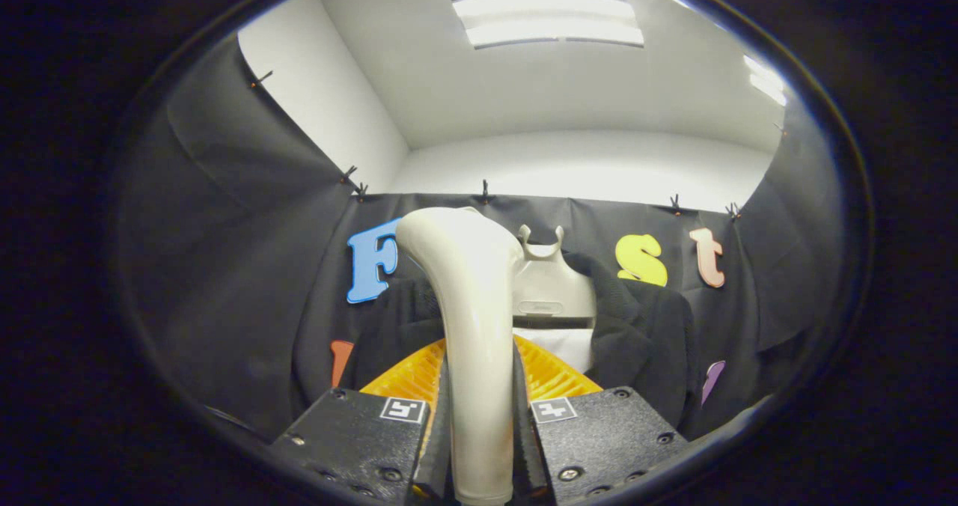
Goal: Iron the clothes twice with a garment steamer, once on the left side and once on the right side.
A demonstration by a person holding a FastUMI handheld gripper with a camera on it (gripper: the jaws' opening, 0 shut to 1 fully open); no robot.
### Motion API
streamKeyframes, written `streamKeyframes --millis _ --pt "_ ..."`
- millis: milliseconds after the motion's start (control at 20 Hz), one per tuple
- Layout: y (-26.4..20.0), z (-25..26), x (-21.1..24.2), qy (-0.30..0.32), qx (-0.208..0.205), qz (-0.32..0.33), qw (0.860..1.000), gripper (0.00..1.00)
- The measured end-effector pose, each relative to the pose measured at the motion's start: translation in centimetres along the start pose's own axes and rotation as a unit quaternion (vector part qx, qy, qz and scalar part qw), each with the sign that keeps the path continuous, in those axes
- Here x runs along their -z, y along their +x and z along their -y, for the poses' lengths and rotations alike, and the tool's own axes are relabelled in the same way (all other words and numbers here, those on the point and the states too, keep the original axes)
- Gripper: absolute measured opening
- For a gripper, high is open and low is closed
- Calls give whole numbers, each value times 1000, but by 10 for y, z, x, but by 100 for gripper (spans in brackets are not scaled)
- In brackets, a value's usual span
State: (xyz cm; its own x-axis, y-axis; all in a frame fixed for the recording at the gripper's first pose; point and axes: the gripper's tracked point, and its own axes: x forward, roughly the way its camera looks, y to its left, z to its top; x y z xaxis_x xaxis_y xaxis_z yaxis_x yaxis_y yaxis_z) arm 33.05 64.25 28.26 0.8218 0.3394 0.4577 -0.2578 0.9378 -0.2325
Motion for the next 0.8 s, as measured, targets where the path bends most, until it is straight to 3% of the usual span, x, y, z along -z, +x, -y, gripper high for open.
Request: streamKeyframes --millis 150,450,800 --pt "4 -10 6 -22 24 0 999 38" --pt "4 -10 34 -37 10 -20 999 38" --pt "-47 -18 68 -60 -14 -41 997 38"
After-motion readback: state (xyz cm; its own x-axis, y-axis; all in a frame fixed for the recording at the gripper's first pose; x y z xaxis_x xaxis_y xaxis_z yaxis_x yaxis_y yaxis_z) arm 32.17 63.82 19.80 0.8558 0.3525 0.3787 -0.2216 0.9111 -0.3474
